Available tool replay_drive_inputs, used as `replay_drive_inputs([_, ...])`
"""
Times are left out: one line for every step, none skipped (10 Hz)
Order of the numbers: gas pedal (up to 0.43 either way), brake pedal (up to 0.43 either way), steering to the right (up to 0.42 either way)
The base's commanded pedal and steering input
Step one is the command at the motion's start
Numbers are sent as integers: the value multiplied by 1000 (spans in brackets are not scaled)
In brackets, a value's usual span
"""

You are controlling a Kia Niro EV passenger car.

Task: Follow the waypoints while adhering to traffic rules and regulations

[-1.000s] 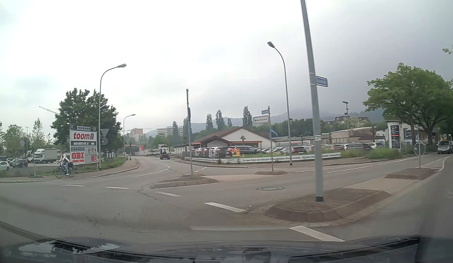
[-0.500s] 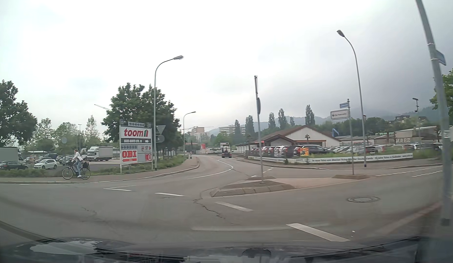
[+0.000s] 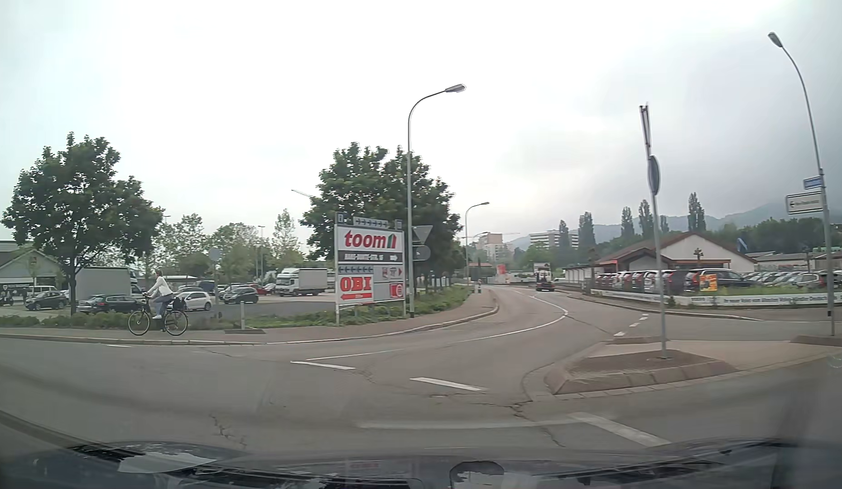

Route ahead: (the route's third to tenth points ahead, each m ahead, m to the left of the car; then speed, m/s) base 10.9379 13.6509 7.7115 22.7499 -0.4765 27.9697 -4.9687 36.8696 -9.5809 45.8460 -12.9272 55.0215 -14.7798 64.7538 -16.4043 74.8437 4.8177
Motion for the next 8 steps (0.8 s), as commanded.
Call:
replay_drive_inputs([110, 0, -395])
replay_drive_inputs([110, 0, -395])
replay_drive_inputs([98, 0, -394])
replay_drive_inputs([79, 0, -391])
replay_drive_inputs([59, 0, -381])
replay_drive_inputs([47, 0, -365])
replay_drive_inputs([28, 0, -359])
replay_drive_inputs([0, 0, -360])
